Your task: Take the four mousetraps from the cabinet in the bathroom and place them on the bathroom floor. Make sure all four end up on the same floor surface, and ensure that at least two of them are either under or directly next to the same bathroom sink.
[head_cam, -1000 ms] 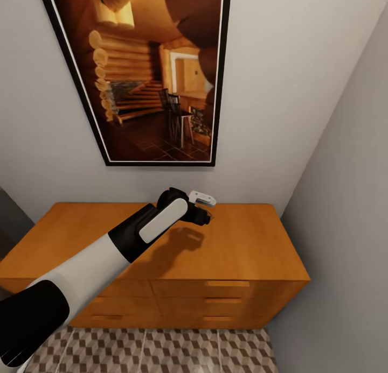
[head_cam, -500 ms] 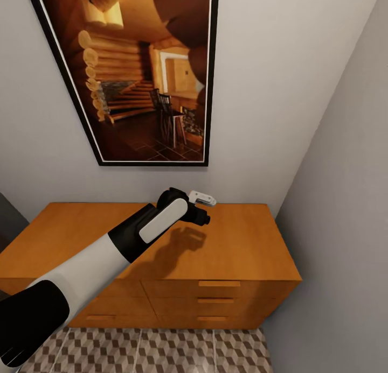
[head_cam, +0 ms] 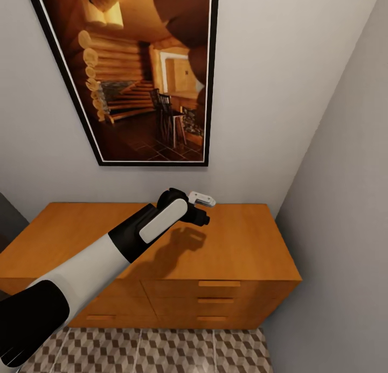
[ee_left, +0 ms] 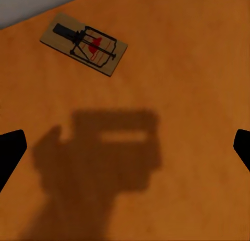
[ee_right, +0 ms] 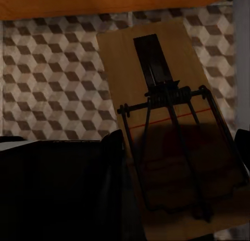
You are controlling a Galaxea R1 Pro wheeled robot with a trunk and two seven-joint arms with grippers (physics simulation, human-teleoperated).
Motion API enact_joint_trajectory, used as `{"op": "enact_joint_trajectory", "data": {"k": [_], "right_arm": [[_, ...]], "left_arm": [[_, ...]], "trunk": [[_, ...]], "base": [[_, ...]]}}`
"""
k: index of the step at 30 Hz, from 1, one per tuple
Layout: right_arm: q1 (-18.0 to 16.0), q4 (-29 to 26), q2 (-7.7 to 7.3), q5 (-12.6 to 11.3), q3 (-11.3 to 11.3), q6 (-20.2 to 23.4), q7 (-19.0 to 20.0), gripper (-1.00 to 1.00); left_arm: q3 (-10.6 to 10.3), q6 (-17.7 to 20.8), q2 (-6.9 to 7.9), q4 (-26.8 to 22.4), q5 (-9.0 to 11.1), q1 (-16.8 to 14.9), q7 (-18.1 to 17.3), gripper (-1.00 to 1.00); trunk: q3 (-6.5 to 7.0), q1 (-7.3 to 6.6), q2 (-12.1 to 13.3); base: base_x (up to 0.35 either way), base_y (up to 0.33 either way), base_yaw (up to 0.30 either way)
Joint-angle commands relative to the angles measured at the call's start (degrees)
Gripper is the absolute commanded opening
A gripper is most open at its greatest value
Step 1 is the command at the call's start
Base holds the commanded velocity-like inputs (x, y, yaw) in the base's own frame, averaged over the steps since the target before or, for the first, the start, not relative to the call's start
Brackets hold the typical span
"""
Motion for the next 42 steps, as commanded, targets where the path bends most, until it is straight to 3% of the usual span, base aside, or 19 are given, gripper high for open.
{"op": "enact_joint_trajectory", "data": {"k": [1, 4, 9, 15, 18, 23, 29, 42], "right_arm": [[-0.05, 0.06, 0.5, -0.84, 0.05, -0.02, 0.15, -1.0], [-0.05, 0.02, 2.15, -0.79, 0.06, 0.56, -1.18, -1.0], [-0.05, 0.01, 2.74, -0.77, 0.07, 0.84, -2.6, -1.0], [-0.05, 0.01, 2.23, -0.77, 0.07, 0.95, -2.95, -1.0], [-0.05, 0.02, 1.29, -0.77, 0.07, 0.97, -3.27, -1.0], [-0.05, 0.07, 0.24, -0.77, 0.07, 0.99, -7.18, -1.0], [-0.05, 0.05, 0.12, -0.8, 0.07, 0.95, -10.4, -1.0], [-0.05, 0.01, 0.18, -1.18, -0.02, 0.9, -10.85, -1.0]], "left_arm": [[-0.09, 0.03, 0.01, -0.01, 0.58, -0.07, 0.6, 1.0], [-0.05, 0.03, 0.01, 0.06, 0.58, -0.05, 0.6, 1.0], [-0.07, 0.03, 0.08, 0.09, 0.58, -0.05, 0.63, 1.0], [-0.08, 0.03, 0.09, 0.61, 0.58, -0.04, 0.61, 1.0], [-0.06, 0.03, 0.1, 0.79, 0.58, -0.04, 0.63, 1.0], [-0.04, 0.03, 0.08, 0.87, 0.58, -0.04, 0.63, 1.0], [-0.07, 0.03, 0.09, 0.88, 0.58, -0.04, 0.61, 1.0], [-0.07, 0.03, 0.09, 0.94, 0.58, -0.04, 0.64, 1.0]], "trunk": [[-0.11, 0.03, -0.11], [-0.11, 0.03, -0.11], [-0.11, 0.03, -0.11], [-0.11, 0.03, -0.11], [-0.11, 0.03, -0.11], [-0.11, 0.03, -0.11], [-0.11, 0.03, -0.11], [-0.11, 0.03, -0.11]], "base": [[0.0, 0.0, 0.0], [0.0, 0.0, 0.0], [0.0, 0.0, 0.0], [0.0, 0.0, 0.0], [0.0, 0.0, 0.0], [0.0, 0.0, 0.0], [0.0, 0.0, 0.0], [0.0, 0.0, 0.0]]}}
